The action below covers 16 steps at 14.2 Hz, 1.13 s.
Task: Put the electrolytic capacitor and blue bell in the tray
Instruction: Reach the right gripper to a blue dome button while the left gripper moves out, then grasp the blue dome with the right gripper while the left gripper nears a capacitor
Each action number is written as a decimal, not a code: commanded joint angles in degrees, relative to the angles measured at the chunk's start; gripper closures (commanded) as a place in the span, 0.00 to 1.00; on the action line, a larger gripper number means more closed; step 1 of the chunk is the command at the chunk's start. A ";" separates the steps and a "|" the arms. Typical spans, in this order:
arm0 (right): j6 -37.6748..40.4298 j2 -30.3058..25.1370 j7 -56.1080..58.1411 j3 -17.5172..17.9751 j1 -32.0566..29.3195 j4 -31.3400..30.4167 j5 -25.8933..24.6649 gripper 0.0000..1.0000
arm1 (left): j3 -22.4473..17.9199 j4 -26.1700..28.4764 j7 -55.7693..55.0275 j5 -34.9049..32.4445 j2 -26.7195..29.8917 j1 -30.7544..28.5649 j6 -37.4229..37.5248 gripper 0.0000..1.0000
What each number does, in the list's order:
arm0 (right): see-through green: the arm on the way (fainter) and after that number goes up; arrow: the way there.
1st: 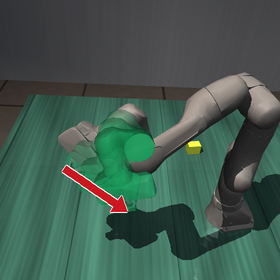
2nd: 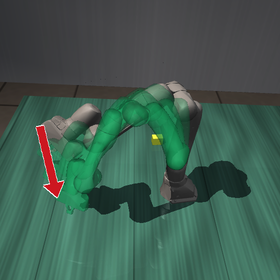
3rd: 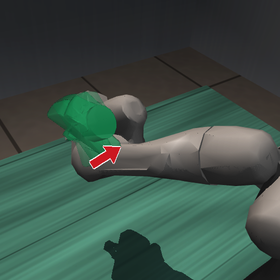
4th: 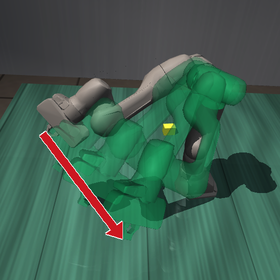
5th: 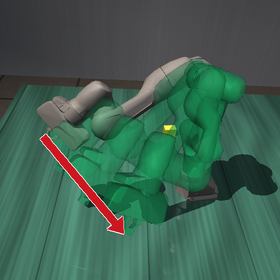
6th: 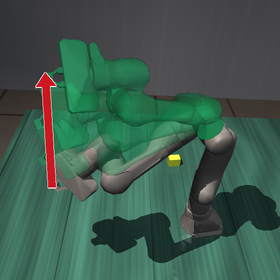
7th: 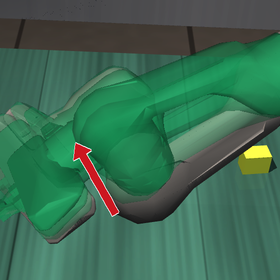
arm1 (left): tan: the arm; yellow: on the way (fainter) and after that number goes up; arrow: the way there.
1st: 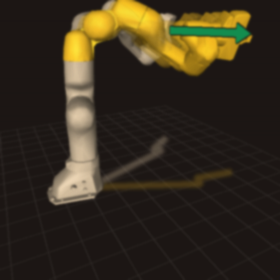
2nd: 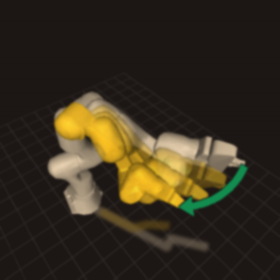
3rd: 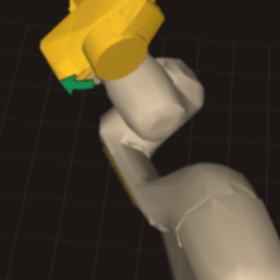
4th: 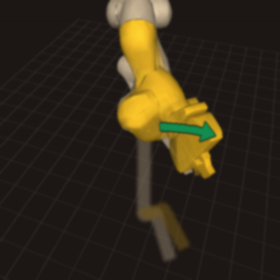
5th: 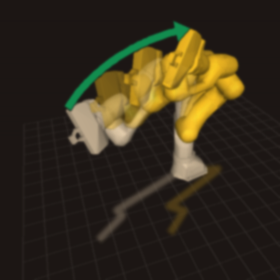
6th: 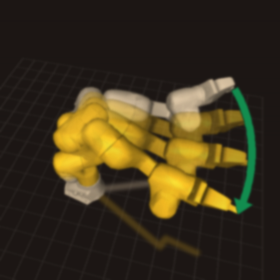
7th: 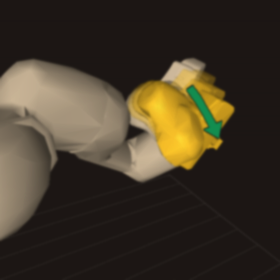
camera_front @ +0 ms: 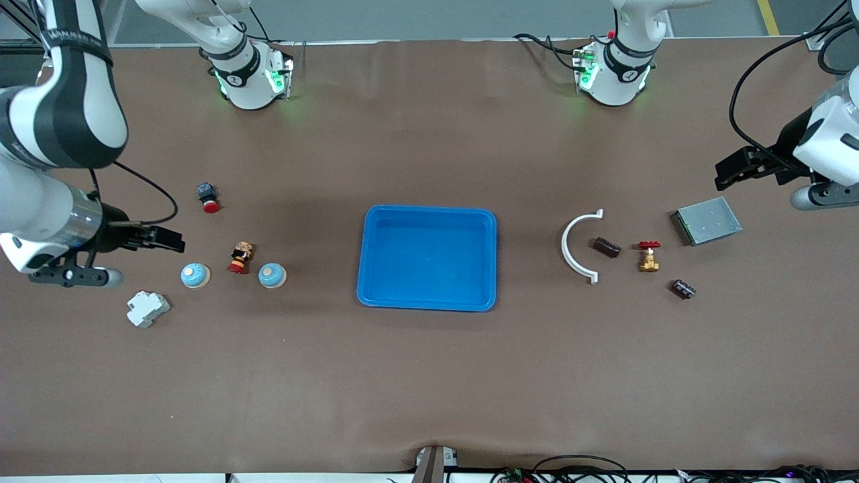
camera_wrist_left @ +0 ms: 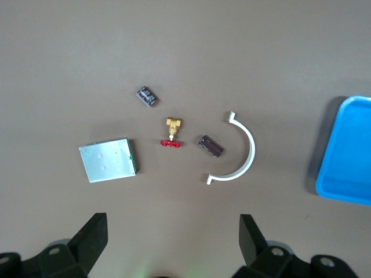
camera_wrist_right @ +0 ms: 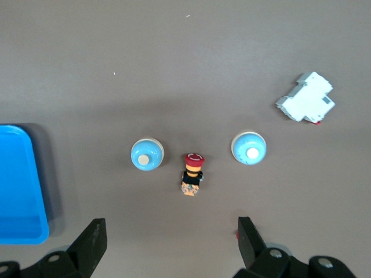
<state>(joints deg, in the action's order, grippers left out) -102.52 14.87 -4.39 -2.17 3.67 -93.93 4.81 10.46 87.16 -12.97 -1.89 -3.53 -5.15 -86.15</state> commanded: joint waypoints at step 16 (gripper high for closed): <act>-19.19 20.02 -0.26 -0.38 7.75 -1.33 -1.38 0.00 | 0.35 18.91 -7.24 -0.75 -3.41 -4.61 -19.75 0.00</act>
<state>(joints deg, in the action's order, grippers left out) -119.56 34.53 -4.92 -2.77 11.49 -94.27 4.21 10.44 103.39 -19.53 -1.97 -7.46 -9.32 -103.19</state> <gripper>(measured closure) 0.000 0.000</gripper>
